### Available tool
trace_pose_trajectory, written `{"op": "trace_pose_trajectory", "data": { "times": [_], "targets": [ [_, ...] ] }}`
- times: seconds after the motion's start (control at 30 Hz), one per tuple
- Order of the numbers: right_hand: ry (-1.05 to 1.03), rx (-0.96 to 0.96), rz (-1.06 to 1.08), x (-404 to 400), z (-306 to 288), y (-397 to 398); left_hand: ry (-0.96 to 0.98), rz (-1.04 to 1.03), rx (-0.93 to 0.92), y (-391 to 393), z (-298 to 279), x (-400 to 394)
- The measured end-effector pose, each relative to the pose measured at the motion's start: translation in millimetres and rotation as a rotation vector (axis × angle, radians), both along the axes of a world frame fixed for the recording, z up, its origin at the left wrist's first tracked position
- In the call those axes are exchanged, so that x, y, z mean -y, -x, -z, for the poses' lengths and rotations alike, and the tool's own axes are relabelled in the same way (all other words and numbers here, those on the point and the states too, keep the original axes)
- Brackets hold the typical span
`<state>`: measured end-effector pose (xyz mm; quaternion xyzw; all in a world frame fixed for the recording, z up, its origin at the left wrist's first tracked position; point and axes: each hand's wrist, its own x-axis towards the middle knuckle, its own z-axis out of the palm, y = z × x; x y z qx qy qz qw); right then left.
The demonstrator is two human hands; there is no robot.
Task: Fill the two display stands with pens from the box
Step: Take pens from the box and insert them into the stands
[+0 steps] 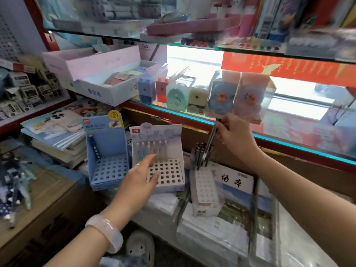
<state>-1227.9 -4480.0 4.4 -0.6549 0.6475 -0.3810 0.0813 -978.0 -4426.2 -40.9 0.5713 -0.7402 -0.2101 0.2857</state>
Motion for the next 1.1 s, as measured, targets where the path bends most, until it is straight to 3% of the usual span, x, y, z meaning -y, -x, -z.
{"op": "trace_pose_trajectory", "data": {
  "times": [0.27, 0.37, 0.6, 1.0, 1.1],
  "targets": [
    [-0.17, -0.039, 0.097, 1.4, 60.0, 3.2, -0.069, 0.05, 0.135, -18.4, 19.7, -1.1],
    [-0.142, -0.048, 0.08, 5.5, 69.1, -2.7, -0.076, 0.032, 0.145, -21.5, 20.7, 0.7],
    [-0.167, -0.127, 0.06, 10.3, 70.2, -8.8, -0.128, 0.018, 0.118, -25.1, 29.3, -0.3],
    [-0.399, -0.334, 0.136, 14.2, 86.8, -27.9, -0.153, 0.002, 0.097, -31.6, 21.8, -5.2],
    [-0.55, -0.358, 0.173, 16.8, 80.2, -27.9, -0.148, -0.012, 0.107, -42.1, 14.8, -10.5]
  ]
}}
